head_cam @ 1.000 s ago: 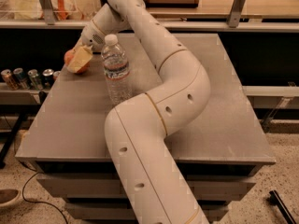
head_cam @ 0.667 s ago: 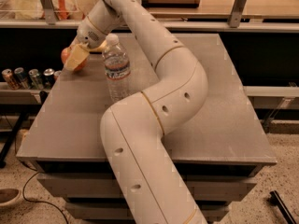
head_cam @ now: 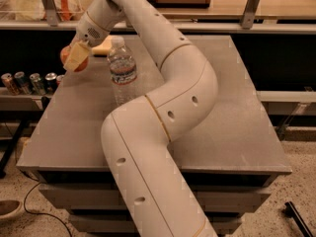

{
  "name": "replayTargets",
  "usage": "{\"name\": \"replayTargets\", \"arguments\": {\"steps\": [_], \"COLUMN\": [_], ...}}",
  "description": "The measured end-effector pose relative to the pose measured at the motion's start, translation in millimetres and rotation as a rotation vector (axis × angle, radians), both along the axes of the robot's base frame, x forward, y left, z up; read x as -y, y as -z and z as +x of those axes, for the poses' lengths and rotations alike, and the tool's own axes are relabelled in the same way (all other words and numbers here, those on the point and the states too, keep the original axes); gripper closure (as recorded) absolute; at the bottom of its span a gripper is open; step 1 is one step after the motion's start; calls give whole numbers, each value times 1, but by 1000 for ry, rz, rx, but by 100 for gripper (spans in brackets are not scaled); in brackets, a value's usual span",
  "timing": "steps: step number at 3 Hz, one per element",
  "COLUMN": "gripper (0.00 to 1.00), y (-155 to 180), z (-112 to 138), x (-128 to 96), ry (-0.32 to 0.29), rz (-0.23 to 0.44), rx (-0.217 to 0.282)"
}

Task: Pick apple

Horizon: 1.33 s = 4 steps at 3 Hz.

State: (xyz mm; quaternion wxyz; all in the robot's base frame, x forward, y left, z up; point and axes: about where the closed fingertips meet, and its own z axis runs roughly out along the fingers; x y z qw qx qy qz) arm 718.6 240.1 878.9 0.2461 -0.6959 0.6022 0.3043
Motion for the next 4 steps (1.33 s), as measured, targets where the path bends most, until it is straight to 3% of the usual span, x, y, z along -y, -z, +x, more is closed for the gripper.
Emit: {"name": "replayTargets", "arguments": {"steps": [1,2,4], "gripper": [12,0,0], "y": [-5,-8,1], "z": [-1,-2,0], "x": [-2,-3,-7], "ry": [-1,-8,7], "rz": [-7,1,-25], "rx": [10,22,5]}}
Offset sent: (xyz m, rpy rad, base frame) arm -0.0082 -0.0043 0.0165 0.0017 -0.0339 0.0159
